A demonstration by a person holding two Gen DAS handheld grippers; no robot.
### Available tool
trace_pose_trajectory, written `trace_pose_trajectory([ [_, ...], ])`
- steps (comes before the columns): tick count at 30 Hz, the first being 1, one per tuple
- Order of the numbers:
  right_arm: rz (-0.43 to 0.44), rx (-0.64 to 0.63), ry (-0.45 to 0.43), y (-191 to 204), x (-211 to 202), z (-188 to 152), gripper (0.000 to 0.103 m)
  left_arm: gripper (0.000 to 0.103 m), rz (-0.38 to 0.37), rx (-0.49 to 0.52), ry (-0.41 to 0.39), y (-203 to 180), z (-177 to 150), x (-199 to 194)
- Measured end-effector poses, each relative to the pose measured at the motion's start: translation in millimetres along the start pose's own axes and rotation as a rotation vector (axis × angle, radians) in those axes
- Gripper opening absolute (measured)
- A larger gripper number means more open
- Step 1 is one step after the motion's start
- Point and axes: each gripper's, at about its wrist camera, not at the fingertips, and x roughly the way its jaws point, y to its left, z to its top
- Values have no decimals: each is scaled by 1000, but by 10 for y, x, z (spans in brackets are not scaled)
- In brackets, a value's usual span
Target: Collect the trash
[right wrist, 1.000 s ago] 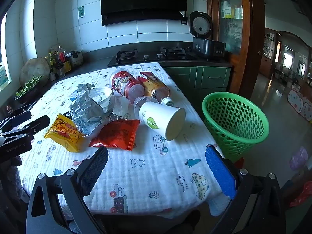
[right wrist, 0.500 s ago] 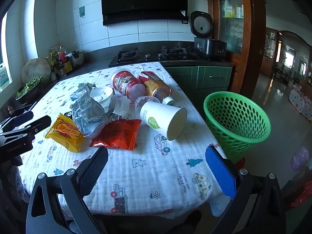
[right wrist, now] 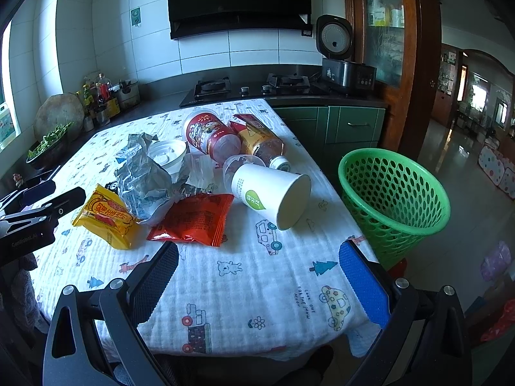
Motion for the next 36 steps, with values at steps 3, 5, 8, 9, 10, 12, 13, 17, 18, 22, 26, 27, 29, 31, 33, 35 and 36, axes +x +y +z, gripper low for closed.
trace_pose_trajectory([
  [3,2,2,0,-7,13,-1,97,89,1,2,0,15,1,4],
  [5,2,1,1,-4,21,-2,97,89,1,1,0,29,1,7],
  [8,1,-2,4,4,40,-1,97,89,0,2,1,-45,13,33],
  [9,2,-3,5,6,48,-2,97,89,2,3,1,-49,14,38],
  [10,2,-4,5,9,54,1,97,89,3,3,1,-48,17,33],
  [12,1,-5,6,15,60,7,97,89,2,5,1,-53,20,43],
  [13,2,-6,7,14,63,9,97,89,3,6,1,-55,29,50],
  [17,2,-6,9,10,72,17,97,89,4,6,3,-61,44,83],
  [18,2,-6,11,9,81,23,97,89,4,6,4,-63,46,90],
  [22,2,-6,13,7,97,26,97,89,3,5,4,-42,52,85],
  [26,1,-8,12,8,99,33,97,89,3,7,3,-43,63,94],
  [27,1,-9,11,9,101,35,97,89,3,6,2,-34,70,91],
  [29,1,-11,11,9,112,46,97,89,1,6,2,-31,85,97],
  [31,-1,-11,13,2,123,56,97,89,1,8,2,-28,97,93],
  [33,-1,-9,16,0,135,71,97,89,1,8,-1,-23,111,86],
  [35,-5,-11,16,0,135,89,97,89,1,5,-2,-20,130,88],
  [36,-5,-11,17,0,137,97,97,89,1,4,-2,-17,140,92],
])
